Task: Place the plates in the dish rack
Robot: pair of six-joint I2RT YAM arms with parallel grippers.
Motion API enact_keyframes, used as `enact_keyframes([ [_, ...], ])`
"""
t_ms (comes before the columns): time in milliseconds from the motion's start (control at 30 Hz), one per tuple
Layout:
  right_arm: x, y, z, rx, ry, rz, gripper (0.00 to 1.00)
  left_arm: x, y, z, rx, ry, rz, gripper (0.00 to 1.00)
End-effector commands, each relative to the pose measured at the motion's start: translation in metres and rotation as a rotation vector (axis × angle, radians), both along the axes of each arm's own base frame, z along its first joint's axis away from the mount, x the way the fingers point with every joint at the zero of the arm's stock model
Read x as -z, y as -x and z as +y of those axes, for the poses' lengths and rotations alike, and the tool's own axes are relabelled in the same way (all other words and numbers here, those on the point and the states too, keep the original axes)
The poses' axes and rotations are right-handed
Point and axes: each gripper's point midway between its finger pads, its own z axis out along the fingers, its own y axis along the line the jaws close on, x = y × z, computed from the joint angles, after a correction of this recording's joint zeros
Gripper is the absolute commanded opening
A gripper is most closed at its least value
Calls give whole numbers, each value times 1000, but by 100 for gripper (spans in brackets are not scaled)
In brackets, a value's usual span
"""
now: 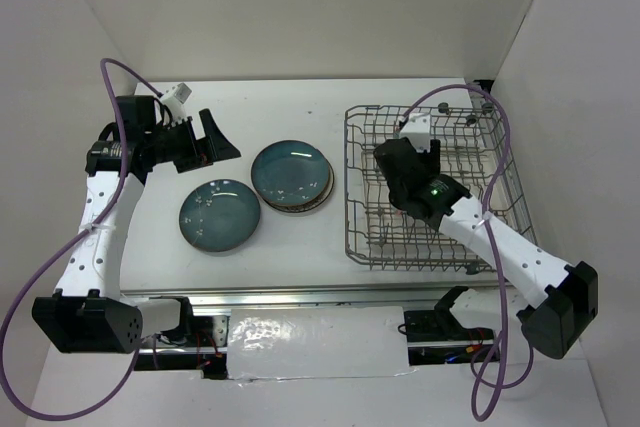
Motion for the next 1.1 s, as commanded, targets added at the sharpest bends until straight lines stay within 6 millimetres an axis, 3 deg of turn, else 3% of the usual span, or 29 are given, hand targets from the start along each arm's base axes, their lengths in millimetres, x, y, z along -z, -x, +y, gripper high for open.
enact_keyframes([
  [0, -34, -10, 3, 41, -69, -121, 69, -8, 4, -3, 29, -4, -51, 99],
  [100, -41, -11, 2, 45, -63, -128, 71, -2, 3, -5, 34, 7, -34, 99],
  [133, -42, -11, 1, 49, -62, -131, 78, -2, 2, -6, 36, 15, -33, 99],
  [300, -60, -10, 0, 40, -91, -156, 80, 8, -8, -8, 26, 28, 3, 99],
  [367, -69, -8, 1, 33, -105, -166, 88, 17, -14, -15, 30, 17, 30, 99],
  [567, -120, 2, -3, -7, -178, -230, 96, 70, -54, -30, 2, -52, 216, 99],
  [767, -150, 19, -2, -87, -273, -242, 97, 120, -101, -17, -117, -143, 330, 99],
  [833, -149, 24, 2, -121, -293, -223, 96, 131, -113, -13, -135, -148, 342, 99],
  [900, -150, 29, 2, -133, -325, -223, 96, 156, -131, -18, -109, -135, 369, 98],
  [1067, -145, 37, 1, -144, -352, -215, 96, 173, -155, -28, -43, -111, 350, 92],
])
